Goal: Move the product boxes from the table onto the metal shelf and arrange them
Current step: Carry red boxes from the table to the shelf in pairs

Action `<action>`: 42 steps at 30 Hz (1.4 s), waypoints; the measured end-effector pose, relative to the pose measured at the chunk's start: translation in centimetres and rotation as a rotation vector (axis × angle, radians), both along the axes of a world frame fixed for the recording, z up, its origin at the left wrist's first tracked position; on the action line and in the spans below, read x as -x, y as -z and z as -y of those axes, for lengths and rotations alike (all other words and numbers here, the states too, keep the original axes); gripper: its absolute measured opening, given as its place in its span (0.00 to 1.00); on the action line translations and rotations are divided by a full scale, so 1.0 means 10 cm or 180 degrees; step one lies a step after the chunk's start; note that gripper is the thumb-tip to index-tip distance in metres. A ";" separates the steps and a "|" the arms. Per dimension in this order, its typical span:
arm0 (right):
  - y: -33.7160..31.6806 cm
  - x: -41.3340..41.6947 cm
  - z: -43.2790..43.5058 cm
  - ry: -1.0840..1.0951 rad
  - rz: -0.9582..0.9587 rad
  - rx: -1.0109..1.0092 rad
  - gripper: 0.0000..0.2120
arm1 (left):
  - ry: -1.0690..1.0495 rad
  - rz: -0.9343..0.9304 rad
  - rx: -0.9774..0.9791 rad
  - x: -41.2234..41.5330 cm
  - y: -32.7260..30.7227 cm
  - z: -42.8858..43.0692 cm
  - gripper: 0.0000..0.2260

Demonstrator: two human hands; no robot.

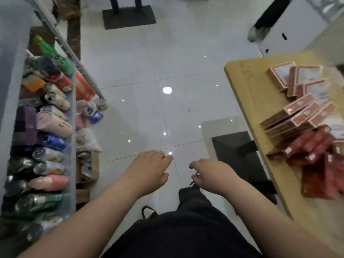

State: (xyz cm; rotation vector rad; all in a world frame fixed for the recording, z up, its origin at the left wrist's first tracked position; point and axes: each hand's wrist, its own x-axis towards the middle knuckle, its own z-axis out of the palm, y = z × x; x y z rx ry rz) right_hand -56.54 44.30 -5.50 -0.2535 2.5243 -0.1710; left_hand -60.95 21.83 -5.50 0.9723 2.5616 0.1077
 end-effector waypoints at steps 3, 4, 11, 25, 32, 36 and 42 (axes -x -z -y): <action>-0.05 -0.52 -0.24 0.0523 -0.0034 -0.0012 0.20 | 0.0549 -0.0013 -0.0015 -0.15 -0.05 -0.35 0.19; -0.07 -0.68 -0.33 0.0730 -0.0042 0.0003 0.20 | 0.0709 -0.0018 -0.0011 -0.20 -0.08 -0.48 0.18; -0.17 -1.64 -1.11 0.1754 -0.0234 -0.0030 0.20 | 0.1561 -0.0140 -0.0073 -0.63 -0.18 -1.52 0.18; 0.00 -2.74 -2.84 0.2350 -0.0207 0.0049 0.18 | 0.1436 -0.0081 -0.0081 -1.37 -0.11 -3.46 0.24; 0.15 -2.69 -3.30 0.2820 -0.0307 0.0119 0.18 | 0.1395 -0.0008 0.0047 -1.10 -0.06 -3.85 0.23; 0.33 -2.42 -3.47 0.3374 -0.0539 0.0148 0.17 | 0.1495 0.0049 0.0083 -0.73 0.02 -4.09 0.23; 0.67 -2.03 -3.65 0.4473 -0.0569 0.0162 0.30 | 0.2144 0.0172 0.0037 -0.27 0.04 -4.65 0.20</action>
